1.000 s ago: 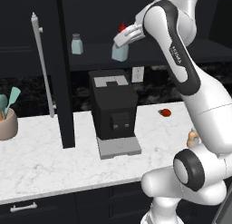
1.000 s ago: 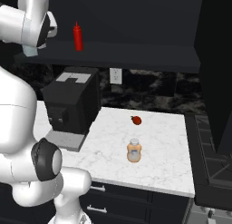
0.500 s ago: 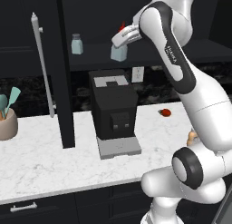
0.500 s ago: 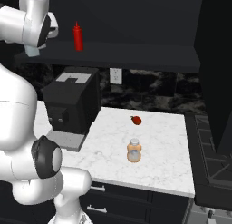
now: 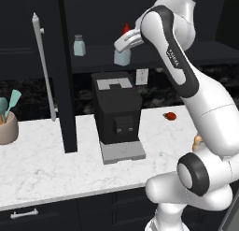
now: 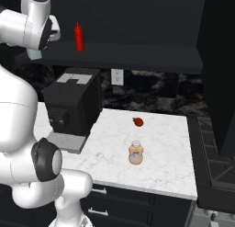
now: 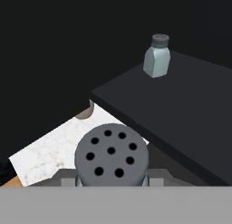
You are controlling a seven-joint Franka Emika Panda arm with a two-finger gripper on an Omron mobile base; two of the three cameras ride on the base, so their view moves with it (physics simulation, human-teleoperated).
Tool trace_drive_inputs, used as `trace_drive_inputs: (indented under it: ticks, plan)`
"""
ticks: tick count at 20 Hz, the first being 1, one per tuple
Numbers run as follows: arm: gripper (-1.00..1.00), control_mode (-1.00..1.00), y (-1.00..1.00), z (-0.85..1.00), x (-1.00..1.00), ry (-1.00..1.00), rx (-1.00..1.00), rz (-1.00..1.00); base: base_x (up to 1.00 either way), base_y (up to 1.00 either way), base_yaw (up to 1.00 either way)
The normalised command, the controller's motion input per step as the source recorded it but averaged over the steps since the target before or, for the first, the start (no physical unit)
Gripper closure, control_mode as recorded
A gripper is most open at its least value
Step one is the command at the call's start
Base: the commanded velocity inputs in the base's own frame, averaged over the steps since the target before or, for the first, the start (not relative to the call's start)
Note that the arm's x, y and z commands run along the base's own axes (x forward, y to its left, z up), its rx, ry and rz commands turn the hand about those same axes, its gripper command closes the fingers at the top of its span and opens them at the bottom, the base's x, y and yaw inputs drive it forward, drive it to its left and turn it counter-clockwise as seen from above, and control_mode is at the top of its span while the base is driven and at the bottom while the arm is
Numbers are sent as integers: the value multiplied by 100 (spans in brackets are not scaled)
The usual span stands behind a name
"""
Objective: Put the shaker and condiment bottle from the counter next to their counterparts in the cabinet.
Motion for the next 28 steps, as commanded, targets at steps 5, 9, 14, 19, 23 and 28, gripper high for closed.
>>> trace_drive_inputs:
  ticks: [5,9,14,19,23,28]
  plan:
    - [100,-100,3,-20,6,0,-1,0,0,0,0]
    - [100,-100,4,-16,8,0,-1,0,0,0,0]
    - [100,-100,5,-6,15,0,-1,-1,0,0,0]
    - [100,-100,3,0,20,0,0,-2,0,0,0]
    - [100,-100,5,0,26,0,0,-2,0,0,0]
    - [100,-100,6,0,26,1,0,-1,0,0,0]
